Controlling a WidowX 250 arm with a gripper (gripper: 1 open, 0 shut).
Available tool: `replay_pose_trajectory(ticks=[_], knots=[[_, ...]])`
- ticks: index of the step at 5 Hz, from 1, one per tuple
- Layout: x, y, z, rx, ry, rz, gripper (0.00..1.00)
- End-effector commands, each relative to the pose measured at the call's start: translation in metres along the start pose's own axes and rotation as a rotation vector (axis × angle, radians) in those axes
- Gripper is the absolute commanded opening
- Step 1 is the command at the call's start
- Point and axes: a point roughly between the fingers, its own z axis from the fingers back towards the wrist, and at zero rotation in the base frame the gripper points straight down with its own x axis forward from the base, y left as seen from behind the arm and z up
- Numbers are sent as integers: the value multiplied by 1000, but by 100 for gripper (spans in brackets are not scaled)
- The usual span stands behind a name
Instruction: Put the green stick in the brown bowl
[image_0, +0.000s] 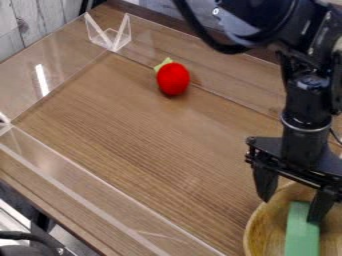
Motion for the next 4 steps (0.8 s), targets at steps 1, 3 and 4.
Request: replay_pose_trajectory(ticks=[1, 3, 4], knots=[[2, 1, 2, -18, -37, 18, 100], [-7, 2, -15, -22, -56, 113, 100], [-12, 2, -24, -23, -60, 153, 100]])
